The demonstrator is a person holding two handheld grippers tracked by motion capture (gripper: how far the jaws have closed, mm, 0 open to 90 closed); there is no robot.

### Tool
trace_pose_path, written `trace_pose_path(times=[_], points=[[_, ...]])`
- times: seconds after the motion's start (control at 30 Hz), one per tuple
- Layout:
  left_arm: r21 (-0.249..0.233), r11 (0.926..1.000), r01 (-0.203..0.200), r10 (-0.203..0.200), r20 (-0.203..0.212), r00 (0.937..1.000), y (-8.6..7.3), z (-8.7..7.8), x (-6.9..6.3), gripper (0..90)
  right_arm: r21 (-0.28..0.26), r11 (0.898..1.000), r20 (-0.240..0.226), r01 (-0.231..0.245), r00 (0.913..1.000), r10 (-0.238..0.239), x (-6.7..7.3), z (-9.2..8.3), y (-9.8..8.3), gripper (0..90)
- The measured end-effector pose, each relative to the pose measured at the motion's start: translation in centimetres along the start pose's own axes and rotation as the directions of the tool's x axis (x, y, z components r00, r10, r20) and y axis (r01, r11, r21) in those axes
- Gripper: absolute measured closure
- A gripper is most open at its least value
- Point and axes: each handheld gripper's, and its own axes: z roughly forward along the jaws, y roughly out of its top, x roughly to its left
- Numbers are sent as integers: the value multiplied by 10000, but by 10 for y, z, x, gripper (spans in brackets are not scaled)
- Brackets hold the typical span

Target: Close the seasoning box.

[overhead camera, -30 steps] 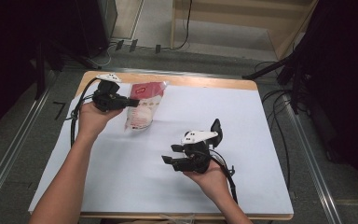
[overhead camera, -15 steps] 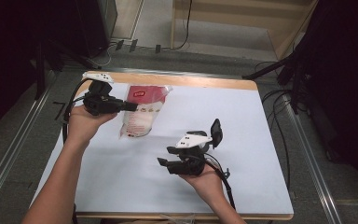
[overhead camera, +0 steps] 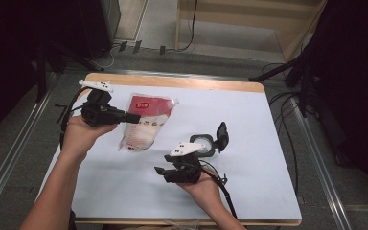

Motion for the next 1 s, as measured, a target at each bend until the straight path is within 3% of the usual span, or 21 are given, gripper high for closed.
trace_pose_path(times=[0.2, 0.4, 0.67, 0.87, 1.0], points=[[84, 9996, -253, 252, 86, 9996, -1, -1, -14, 900, -28, 10000, 160, -84, 9998, 84, 2, 11, 2, 490], [49, 9998, -214, 210, 665, 9976, -2, -1, -23, 900, -53, 9999, 266, -118, 9996, 120, 1, 23, 3, 490], [59, 9998, -181, 173, 1249, 9920, 0, -2, -34, 900, -457, 9970, 489, -630, 9967, 652, -3, 33, 1, 508], [120, 9999, 59, -77, 1530, 9882, 2, -2, -39, 900, -865, 9952, 856, -448, 9950, 522, -2, 36, -5, 512], [268, 9980, 568, -609, 1912, 9797, 2, 2, -38, 900, -1386, 9900, 1222, -253, 9916, 425, -2, 35, -10, 512]])
